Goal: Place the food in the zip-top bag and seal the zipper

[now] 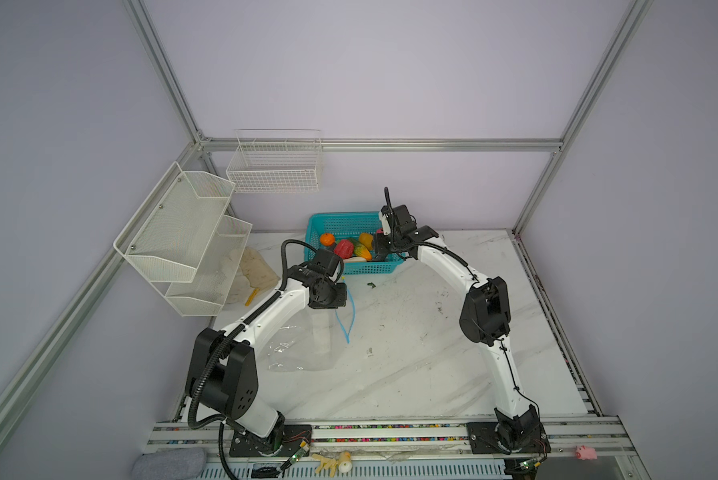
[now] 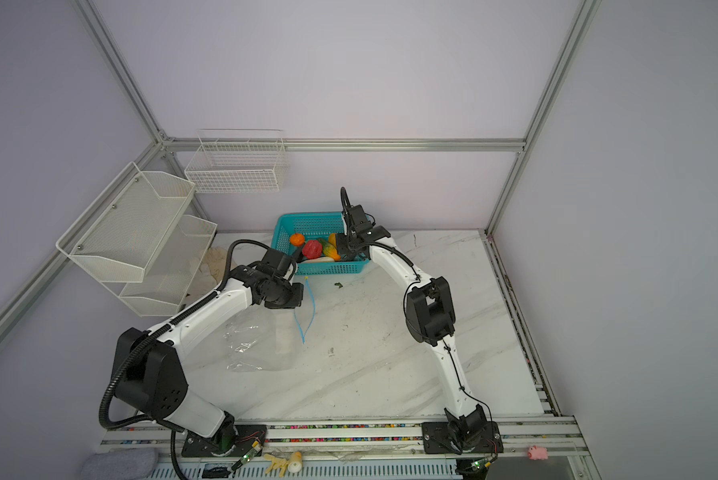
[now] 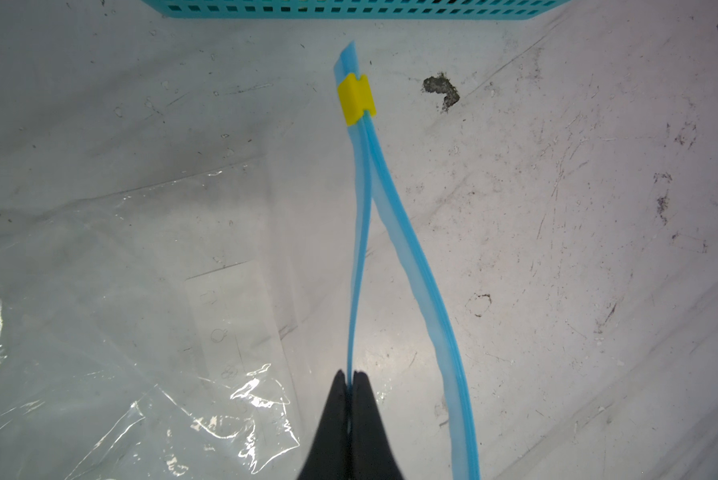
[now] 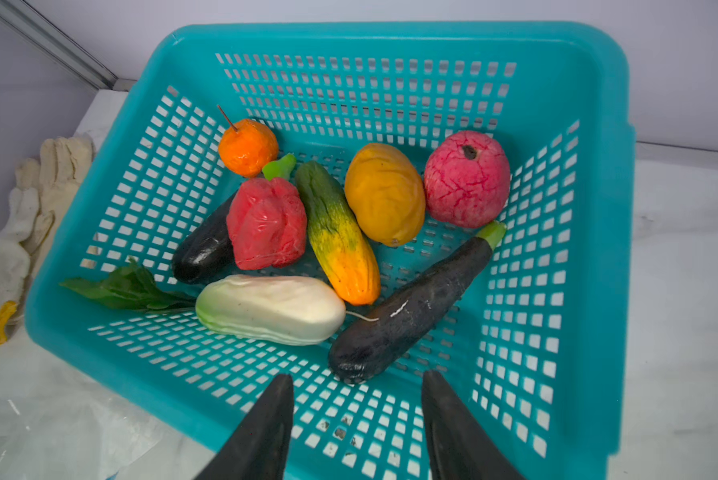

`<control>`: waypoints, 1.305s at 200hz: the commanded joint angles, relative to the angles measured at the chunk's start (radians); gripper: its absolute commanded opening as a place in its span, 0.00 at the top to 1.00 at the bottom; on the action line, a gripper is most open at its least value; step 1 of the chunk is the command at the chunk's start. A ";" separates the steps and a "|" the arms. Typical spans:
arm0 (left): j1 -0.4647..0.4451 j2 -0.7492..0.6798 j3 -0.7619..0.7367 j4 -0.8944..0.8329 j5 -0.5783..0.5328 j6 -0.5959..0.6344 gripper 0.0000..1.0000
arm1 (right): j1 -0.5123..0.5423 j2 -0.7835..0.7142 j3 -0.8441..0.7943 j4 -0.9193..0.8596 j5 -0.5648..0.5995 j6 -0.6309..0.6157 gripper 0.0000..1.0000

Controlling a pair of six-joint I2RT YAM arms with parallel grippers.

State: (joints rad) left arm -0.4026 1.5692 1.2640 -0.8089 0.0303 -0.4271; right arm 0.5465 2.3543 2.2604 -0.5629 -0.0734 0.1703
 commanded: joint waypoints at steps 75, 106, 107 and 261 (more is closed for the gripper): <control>-0.013 0.020 0.041 0.002 0.022 -0.006 1.00 | -0.024 0.228 0.236 0.112 0.017 -0.292 0.44; -0.014 0.028 0.048 -0.012 0.013 -0.006 1.00 | -0.025 0.281 0.285 0.116 0.031 -0.271 0.43; -0.015 0.028 0.048 -0.012 0.013 -0.006 1.00 | -0.025 0.281 0.283 0.116 0.032 -0.270 0.43; -0.024 -0.004 0.040 -0.016 -0.001 -0.010 1.00 | -0.014 0.027 -0.084 -0.090 0.091 -0.199 0.48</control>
State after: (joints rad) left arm -0.4168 1.5974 1.2655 -0.8276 0.0372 -0.4274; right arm 0.5255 2.4653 2.2604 -0.5907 0.0151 -0.0486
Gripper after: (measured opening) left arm 0.047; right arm 0.527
